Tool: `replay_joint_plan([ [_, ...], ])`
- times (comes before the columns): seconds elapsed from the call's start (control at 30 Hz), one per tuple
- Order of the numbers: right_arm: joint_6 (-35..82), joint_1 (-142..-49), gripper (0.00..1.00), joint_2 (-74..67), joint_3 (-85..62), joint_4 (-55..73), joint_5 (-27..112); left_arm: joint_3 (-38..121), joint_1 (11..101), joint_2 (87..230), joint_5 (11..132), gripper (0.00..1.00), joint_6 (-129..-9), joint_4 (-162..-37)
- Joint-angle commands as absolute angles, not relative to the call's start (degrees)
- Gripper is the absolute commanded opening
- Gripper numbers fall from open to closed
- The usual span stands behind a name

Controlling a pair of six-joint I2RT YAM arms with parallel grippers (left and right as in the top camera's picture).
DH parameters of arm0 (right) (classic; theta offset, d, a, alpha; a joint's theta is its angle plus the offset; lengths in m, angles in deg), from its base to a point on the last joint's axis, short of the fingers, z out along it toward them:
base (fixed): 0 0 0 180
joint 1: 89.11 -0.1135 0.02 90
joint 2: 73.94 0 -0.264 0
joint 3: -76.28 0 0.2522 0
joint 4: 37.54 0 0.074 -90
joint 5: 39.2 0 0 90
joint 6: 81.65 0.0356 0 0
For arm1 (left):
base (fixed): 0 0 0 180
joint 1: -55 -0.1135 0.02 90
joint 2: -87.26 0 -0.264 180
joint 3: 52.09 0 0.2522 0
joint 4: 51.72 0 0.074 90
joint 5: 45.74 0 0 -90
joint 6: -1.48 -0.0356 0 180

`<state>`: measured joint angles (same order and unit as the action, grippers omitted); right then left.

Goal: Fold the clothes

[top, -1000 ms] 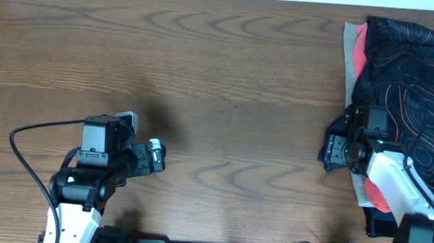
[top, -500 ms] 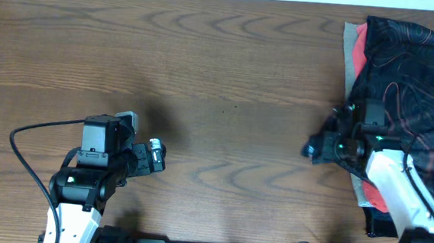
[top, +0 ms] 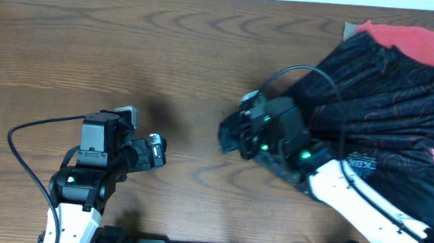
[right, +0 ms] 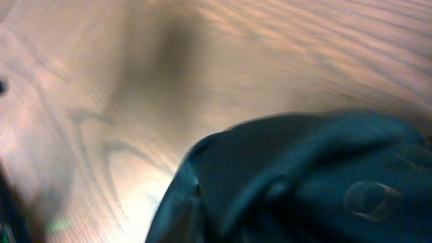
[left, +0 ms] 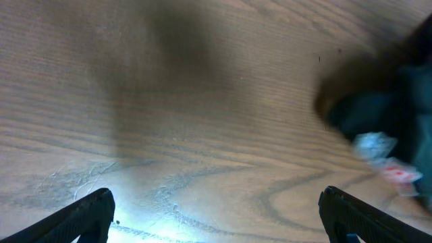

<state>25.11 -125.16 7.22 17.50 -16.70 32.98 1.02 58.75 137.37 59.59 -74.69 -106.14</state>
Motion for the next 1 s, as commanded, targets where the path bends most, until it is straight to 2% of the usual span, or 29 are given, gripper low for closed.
replay_joint_plan([
  [0.0, 27.16, -129.25, 0.71, 8.6, 16.87, -17.58, 37.94, 2.45, 58.4, 137.39, 60.38, 0.98, -72.7, -105.73],
  [0.03, 27.18, -129.6, 0.96, 8.64, 16.87, -17.14, 39.93, 2.45, 58.44, 137.41, 60.38, 0.98, -71.57, -105.64],
  [0.07, 27.18, -129.55, 0.99, 8.58, 16.87, -16.66, 41.68, 2.42, 58.55, 137.45, 60.38, 0.98, -70.26, -105.55],
  [0.3, 26.72, -123.04, 0.99, 5.58, 16.87, -9.03, 47.43, 2.4, 61.04, 141.43, 69.32, 0.98, -67.55, -104.13],
  [0.57, 26.7, -111.46, 0.99, -1.54, 16.87, 2.88, 47.6, 2.38, 68.98, 152.67, 69.84, 0.98, -61.67, -101.38],
  [0.73, 26.7, -105.49, 0.99, -5.67, 16.87, 9.37, 47.58, 2.4, 76.08, 161.19, 69.82, 0.98, -56.9, -93.77],
  [0.97, 26.68, -102.93, 0.99, -8.1, 16.87, 14.25, 47.6, 2.4, 83.62, 172.6, 69.78, 0.99, -51.59, -80.35],
])
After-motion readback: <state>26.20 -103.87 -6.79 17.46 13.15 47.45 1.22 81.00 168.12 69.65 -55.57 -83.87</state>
